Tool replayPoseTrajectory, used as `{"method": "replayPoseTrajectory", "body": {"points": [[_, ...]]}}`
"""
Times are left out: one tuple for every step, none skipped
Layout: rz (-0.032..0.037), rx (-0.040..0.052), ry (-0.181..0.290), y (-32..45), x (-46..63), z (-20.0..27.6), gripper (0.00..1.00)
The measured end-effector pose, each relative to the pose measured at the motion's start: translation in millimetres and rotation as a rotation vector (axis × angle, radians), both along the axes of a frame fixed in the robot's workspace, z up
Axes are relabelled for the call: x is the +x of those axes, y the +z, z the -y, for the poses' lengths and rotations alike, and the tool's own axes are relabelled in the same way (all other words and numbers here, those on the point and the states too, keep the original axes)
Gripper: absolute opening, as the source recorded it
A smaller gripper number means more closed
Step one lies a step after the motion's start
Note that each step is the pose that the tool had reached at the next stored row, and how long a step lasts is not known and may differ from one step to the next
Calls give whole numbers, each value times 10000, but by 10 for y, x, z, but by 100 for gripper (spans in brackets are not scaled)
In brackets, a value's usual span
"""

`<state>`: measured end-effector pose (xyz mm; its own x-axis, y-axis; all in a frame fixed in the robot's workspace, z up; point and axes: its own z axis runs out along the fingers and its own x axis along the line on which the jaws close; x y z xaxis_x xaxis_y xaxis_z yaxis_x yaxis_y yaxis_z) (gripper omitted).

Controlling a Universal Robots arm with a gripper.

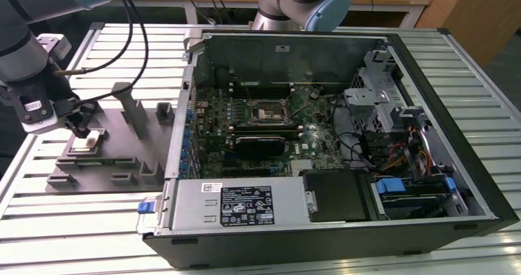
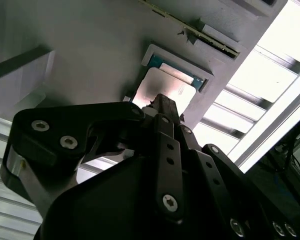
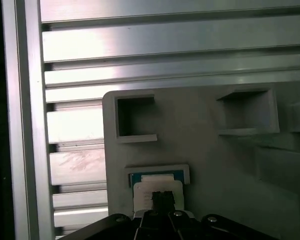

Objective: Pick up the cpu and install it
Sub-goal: 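Pick up the cpu and move it towards the insertion slot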

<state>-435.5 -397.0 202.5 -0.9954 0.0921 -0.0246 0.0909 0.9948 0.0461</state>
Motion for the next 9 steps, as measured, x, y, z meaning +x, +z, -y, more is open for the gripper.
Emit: {"method": "replayPoseTrajectory", "body": {"points": [[-1, 0, 68, -8, 0, 0, 11], [-1, -1, 120, -16, 0, 0, 11], [-1, 0, 163, -27, 0, 0, 11], [0, 0, 191, -36, 0, 0, 11], [-1, -1, 206, -41, 0, 0, 11], [-2, -2, 208, -42, 0, 0, 11], [-2, -3, 209, -41, 0, 1, 11], [-2, -4, 209, -42, 0, 0, 11], [0, -4, 209, -42, 0, 0, 11]]}}
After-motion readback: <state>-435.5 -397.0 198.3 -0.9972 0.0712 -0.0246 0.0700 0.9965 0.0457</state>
